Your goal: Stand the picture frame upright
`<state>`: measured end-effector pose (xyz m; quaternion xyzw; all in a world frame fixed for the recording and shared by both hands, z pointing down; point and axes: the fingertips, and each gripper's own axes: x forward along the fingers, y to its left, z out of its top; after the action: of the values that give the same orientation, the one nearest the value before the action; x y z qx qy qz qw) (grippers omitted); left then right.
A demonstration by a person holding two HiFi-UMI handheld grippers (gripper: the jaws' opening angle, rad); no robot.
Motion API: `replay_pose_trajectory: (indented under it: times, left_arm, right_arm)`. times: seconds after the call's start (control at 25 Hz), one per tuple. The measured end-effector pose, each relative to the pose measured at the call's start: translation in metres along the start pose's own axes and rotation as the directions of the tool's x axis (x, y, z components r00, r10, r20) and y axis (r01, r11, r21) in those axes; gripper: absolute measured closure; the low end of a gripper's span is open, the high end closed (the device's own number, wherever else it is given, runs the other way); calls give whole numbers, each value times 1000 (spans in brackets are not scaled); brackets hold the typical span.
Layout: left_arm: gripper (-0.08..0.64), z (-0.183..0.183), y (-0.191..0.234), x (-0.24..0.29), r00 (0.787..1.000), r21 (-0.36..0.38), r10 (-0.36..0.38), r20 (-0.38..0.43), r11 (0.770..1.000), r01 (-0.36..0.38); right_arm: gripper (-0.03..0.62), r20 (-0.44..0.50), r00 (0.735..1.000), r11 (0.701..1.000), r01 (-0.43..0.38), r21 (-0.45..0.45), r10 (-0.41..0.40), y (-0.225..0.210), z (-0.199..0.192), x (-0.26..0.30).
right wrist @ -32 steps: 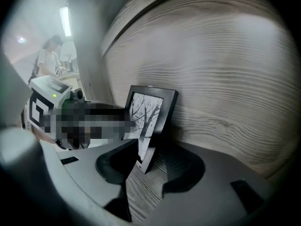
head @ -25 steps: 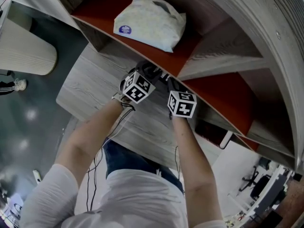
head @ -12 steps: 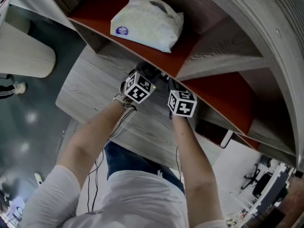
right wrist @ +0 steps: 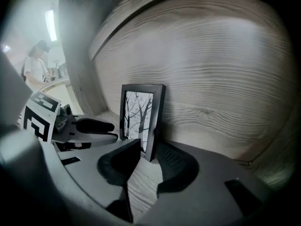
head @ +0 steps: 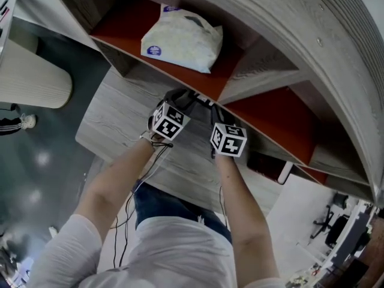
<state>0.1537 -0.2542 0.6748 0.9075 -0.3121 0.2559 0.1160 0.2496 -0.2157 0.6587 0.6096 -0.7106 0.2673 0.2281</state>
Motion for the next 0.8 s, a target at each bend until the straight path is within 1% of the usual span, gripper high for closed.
replay_pose_trajectory:
  times: [0.12,0.16,0.28,0.4,0.52,0.64,0.8]
  left_arm:
    - [379,-1,-2,-16,1000,-14,-15,-11,1000,15]
    - [379,2,-3,-24,1000,-19,-17,-5,1000,17]
    - [410,11,-7,-52,999,-41,-32,25,999,33]
    - [448,16,-12,-83,997,-95,-53,60,994,59]
    - [460,16,-13,-108,995,-137,-68,70,988,77]
    - [460,22,-17,-134,994,-136,-89,65,986,97]
    - [460,38,-13,-172,992,-125,-101,82,986,111]
  right_arm:
    - [490,22,1000,1000,4,18,-5,8,-1,-14]
    - [499,33,999,1000,2,25,-2,12,-1,-19]
    - [520,73,997,997,-16,72,10,24,3,-38]
    - [529,100,995,994,-18,107,7,35,9,-63]
    - [531,119,993,992,-25,122,10,48,13,-84]
    - [531,145,989,986,-50,160,27,61,15,-104]
    - [531,182,983,975,-76,207,37,76,21,-130]
